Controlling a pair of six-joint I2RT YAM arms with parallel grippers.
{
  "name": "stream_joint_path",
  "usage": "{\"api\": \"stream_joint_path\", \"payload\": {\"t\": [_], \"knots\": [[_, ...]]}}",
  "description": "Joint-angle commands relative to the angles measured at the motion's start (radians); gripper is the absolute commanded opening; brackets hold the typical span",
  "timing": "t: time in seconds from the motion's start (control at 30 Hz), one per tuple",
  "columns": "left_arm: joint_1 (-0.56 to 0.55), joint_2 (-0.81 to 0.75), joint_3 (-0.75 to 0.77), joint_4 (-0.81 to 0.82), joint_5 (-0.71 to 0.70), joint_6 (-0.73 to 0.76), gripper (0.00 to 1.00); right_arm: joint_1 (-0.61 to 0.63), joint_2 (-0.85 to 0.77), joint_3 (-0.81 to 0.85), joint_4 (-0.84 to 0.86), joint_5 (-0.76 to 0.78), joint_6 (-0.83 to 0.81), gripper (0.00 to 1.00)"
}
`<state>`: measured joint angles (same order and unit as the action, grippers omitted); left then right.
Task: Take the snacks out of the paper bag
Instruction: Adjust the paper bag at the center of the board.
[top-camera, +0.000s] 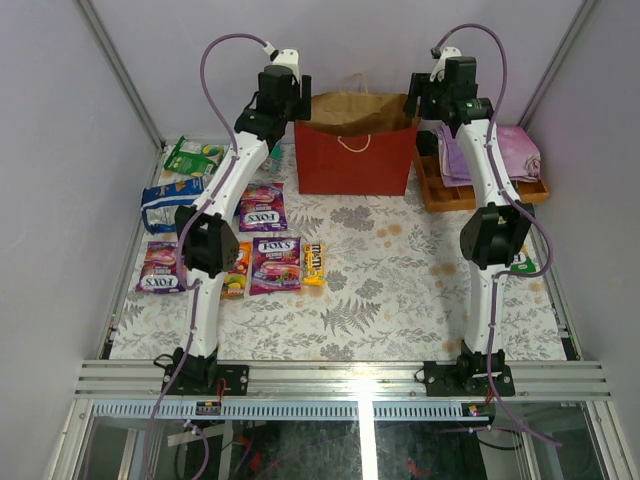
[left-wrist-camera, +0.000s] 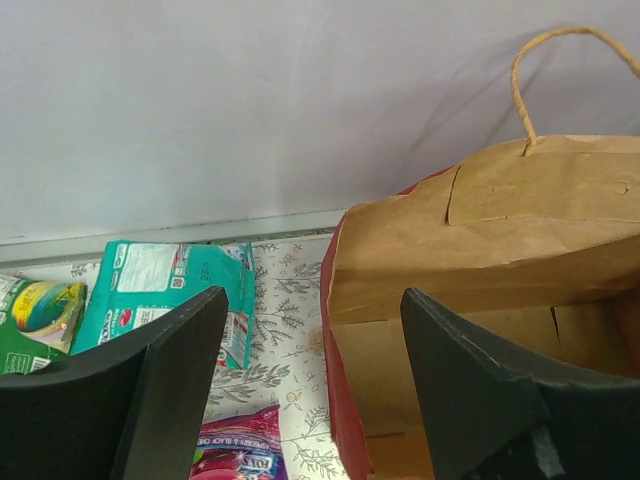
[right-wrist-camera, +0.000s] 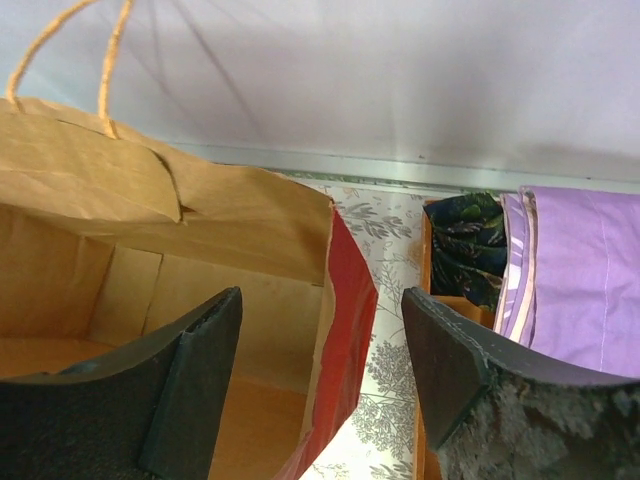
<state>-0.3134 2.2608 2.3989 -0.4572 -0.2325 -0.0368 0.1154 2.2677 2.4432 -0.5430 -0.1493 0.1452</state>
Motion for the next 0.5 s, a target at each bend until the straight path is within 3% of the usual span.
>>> {"api": "stream_joint_path", "payload": {"t": [0.0, 0.27, 0.47], "knots": [[0.002, 0.044, 0.026, 0.027, 0.005, -0.016, 0.69, 0.014, 0.003, 0.049, 0.010, 0.047, -0.029, 0.71], [-0.001, 0.068, 0.012, 0.070, -0.035, -0.007, 0.57, 0.023, 0.014, 0.050, 0.019, 0.052, -0.031, 0.63], [-0.006, 0.069, 0.008, 0.082, -0.057, -0.003, 0.41, 0.031, 0.019, 0.044, 0.027, 0.062, -0.033, 0.46]]}}
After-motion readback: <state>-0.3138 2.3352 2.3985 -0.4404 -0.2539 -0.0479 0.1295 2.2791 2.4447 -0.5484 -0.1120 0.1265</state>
